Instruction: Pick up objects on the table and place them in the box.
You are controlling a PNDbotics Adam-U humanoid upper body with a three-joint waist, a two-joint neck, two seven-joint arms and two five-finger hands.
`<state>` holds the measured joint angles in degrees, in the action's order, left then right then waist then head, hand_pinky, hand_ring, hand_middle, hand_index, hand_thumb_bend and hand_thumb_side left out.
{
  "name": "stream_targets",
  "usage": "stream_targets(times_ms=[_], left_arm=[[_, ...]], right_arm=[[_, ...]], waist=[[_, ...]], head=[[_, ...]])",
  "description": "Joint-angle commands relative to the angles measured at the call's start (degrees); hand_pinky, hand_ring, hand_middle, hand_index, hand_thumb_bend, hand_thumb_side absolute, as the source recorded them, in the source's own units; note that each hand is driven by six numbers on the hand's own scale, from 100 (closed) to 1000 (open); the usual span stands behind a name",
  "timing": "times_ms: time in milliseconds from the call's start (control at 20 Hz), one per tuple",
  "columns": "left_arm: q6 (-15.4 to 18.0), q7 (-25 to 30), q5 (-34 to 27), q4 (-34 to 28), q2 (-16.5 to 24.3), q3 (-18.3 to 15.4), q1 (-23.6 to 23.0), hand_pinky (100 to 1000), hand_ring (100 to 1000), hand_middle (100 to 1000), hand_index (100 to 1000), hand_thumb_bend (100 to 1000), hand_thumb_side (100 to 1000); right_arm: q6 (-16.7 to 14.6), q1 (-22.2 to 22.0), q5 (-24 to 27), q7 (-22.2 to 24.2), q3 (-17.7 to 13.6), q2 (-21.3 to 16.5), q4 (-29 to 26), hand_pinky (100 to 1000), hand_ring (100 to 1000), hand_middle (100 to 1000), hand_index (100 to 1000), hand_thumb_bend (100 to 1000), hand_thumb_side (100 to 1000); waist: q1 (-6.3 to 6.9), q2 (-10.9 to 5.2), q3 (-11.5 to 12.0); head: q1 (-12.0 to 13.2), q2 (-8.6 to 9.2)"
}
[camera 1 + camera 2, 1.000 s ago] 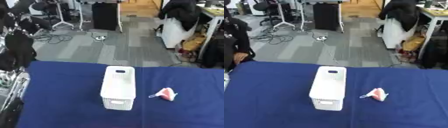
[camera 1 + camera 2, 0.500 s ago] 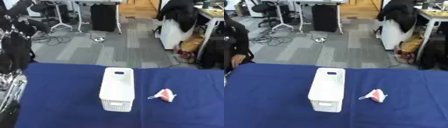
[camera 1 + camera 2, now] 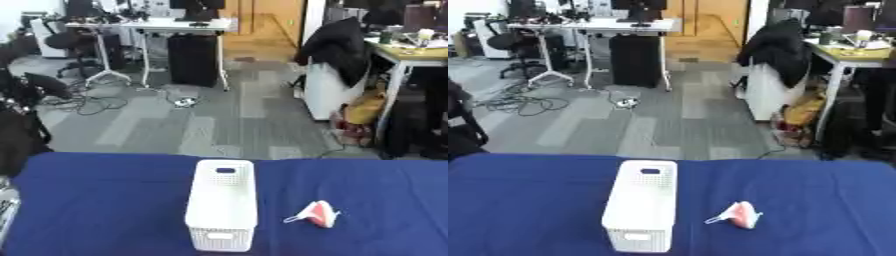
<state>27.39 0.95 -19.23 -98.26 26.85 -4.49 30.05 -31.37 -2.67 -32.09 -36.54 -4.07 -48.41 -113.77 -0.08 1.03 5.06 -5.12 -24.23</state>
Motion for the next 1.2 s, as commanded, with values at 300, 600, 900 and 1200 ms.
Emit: stream_targets(times_ms=[300, 600, 900, 1200], left_arm=[[0.5, 0.85, -0.41, -0.25, 3.34, -0.93, 0.02, 543, 594, 774, 852, 175, 1000], [0.64, 1.72, -0.62, 0.1, 3.44, -0.79, -0.05, 543, 594, 775, 852, 175, 1000], [0.18, 2.1, -1.16, -0.07, 2.76, -0.55, 0.69, 546, 595, 775, 852, 176, 1000], [-0.09, 2.58, -1.54, -0.22, 2.32, -0.21, 1.09, 546, 595, 776, 852, 176, 1000]], right_arm=[[7.72, -7.32, -6.99, 12.25, 3.43, -15.39, -0.82, 663, 737, 734, 1000, 248, 1000], [10.84, -6.15, -6.7, 22.23, 5.76, -19.95, -0.82, 846, 821, 789, 1000, 225, 1000], [14.75, -5.21, -6.1, 26.69, 9.19, -20.0, -0.82, 873, 832, 818, 1000, 227, 1000], [22.1, -4.78, -6.61, 30.06, 10.93, -17.82, -0.81, 874, 833, 827, 1000, 244, 1000]], waist=[[-0.49, 0.14, -1.02], [-0.73, 0.4, -0.68], [-0.89, 0.45, 0.38], [-0.85, 0.5, 1.15]], head=[[-1.62, 1.45], [-1.82, 1.26], [0.22, 0.29], [0.33, 0.62]])
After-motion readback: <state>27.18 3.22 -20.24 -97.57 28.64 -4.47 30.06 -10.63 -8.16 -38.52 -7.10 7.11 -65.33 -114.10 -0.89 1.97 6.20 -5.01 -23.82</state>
